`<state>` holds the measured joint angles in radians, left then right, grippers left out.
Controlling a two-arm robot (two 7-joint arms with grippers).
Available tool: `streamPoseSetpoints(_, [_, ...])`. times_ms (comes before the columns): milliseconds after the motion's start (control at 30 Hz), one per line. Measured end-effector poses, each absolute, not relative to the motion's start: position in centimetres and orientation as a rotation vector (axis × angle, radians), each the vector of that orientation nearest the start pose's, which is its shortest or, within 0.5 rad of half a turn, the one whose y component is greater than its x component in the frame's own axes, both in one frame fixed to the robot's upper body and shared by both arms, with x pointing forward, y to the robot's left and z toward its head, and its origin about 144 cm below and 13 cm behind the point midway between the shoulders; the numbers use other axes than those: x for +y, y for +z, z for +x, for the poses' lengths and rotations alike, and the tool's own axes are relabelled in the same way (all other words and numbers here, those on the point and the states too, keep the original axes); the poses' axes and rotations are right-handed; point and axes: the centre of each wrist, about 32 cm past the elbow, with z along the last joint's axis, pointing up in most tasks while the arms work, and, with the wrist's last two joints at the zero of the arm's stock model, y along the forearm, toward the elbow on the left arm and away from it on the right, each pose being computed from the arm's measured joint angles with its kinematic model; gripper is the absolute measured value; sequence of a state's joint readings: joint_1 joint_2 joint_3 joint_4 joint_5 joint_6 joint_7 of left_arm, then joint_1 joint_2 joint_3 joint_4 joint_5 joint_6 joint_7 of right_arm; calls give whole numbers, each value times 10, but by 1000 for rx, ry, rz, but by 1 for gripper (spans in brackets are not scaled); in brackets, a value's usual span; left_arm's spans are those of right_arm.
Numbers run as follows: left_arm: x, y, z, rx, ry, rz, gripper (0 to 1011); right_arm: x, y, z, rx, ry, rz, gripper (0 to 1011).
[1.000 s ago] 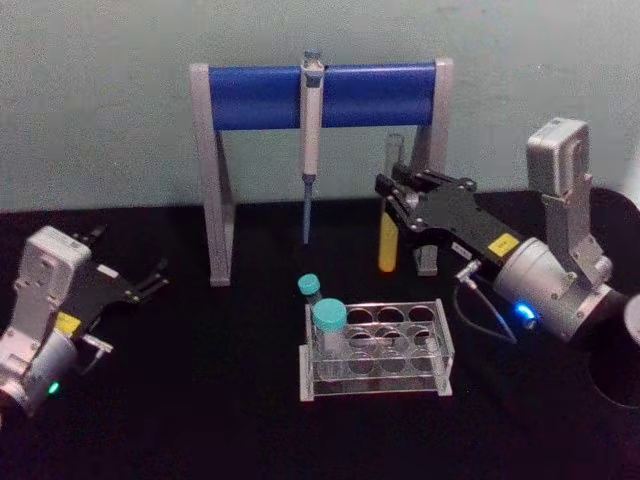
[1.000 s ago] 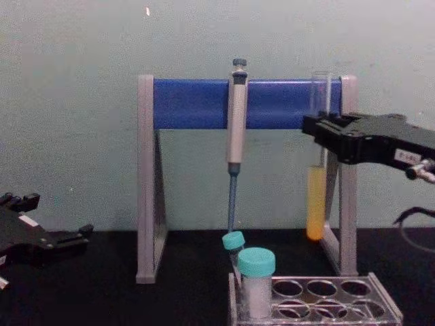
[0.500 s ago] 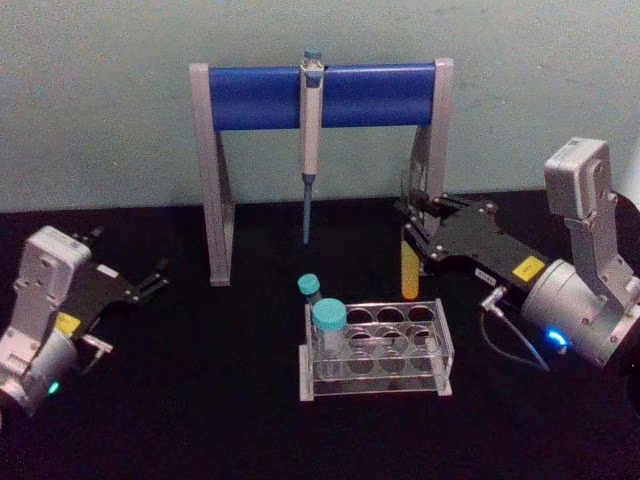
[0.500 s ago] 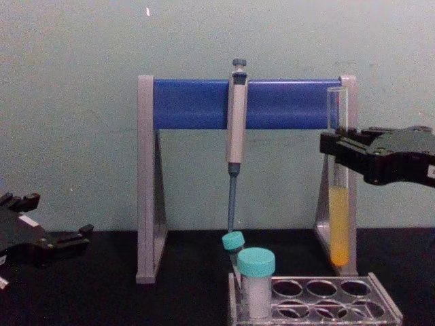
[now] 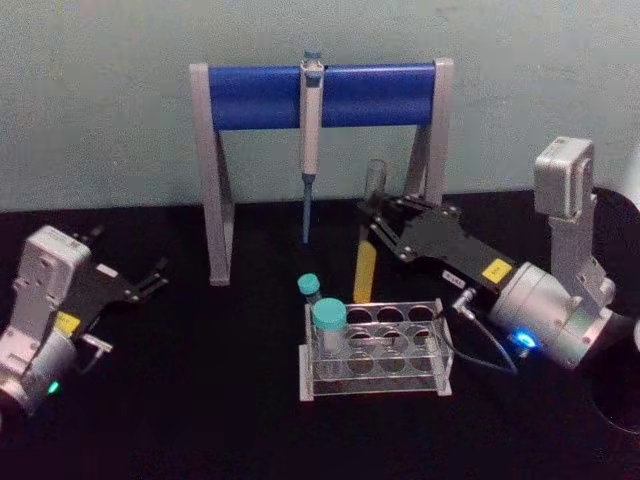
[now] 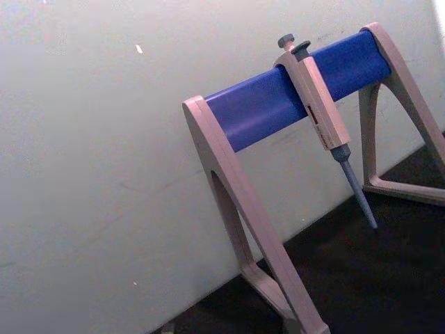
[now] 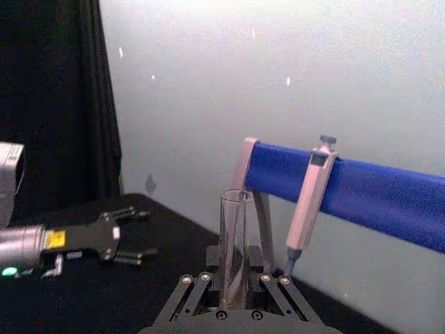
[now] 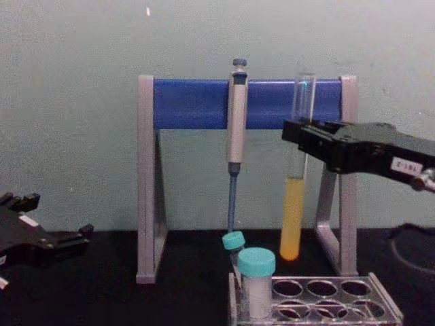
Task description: Pick up the test tube from the test tube rack, shake it, then place it back into the test tube rack.
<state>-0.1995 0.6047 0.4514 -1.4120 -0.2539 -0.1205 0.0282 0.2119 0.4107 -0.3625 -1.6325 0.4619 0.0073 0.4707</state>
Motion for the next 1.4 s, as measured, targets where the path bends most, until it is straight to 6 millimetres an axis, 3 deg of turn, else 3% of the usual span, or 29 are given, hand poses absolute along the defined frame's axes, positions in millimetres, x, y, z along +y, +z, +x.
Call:
streamPoseSetpoints(300, [310, 1140, 489, -285, 1248, 304, 1001, -228, 1203, 508, -128, -813, 116, 233])
streamPoseSetpoints(733, [310, 1140, 489, -285, 1248, 304, 1001, -235, 1203, 509, -177, -870, 83, 233])
streamPoseSetpoints(1400, [310, 1140, 489, -285, 1248, 304, 1001, -250, 1214, 481, -135, -822, -17, 233])
